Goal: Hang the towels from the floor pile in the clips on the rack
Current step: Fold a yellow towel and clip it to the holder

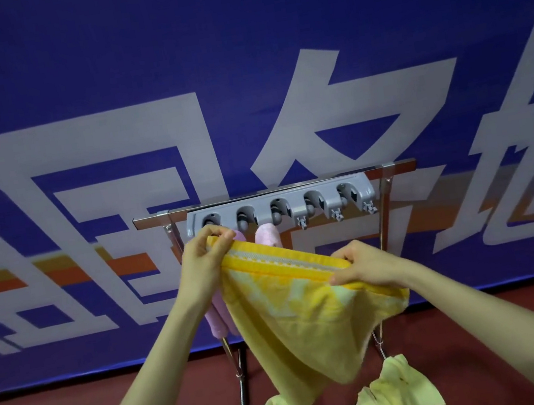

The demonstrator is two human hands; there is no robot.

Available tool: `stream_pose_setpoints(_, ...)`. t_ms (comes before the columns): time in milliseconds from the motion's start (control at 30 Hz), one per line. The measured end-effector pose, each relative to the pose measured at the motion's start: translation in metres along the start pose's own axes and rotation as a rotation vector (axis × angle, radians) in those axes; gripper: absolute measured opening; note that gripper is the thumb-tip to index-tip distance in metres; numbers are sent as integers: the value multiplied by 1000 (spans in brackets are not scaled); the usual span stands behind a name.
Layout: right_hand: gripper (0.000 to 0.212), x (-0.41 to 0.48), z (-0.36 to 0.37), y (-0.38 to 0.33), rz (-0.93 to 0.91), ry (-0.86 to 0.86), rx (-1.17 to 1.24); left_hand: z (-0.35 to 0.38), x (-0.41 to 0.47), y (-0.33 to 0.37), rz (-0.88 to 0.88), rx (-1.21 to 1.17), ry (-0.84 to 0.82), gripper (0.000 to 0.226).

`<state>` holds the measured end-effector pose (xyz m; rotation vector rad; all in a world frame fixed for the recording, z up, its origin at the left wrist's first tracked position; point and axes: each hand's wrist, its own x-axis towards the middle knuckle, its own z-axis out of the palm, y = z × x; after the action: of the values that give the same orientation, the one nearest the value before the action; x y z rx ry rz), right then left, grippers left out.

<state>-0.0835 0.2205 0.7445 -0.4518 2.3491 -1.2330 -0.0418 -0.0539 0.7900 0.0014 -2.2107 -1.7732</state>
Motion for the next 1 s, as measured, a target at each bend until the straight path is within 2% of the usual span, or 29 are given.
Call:
stream_pose_setpoints(233,16,-3,-25,29,94,33,-156,-25,7,-12,-56,67,-102,9)
stream_pose_setpoints(300,22,-4,-31,33,101,34,-179,-33,7,-18,-97,77,-146,4)
stream_pose_setpoints(400,17,-2,-36,40,102,65,-261,-40,6,-26,-155,117,-202,13)
stream_pose_setpoints(500,11,1,-37,46,91,104,-326,-42,3,-32,-189,121,-223,8)
stream_pose_setpoints(600,3,4,-35,47,58,144,-321,-48,2,-40,-196,151,-225,4)
stream_pose_setpoints(733,21,7,-34,45,42,134,-339,-51,2,-47,-186,188,-144,16)
stream_pose_setpoints(867,27,6,-32,40,38,78,-335,-47,1,-47,-165,203,-113,16)
stream_pose_setpoints(967,6,3,-28,32,37,47,-263,-41,-1,-43,-105,266,-140,15)
stream_pose_setpoints(1000,8,0,-25,26,48,28,-190,-38,-3,-41,-81,297,-146,15)
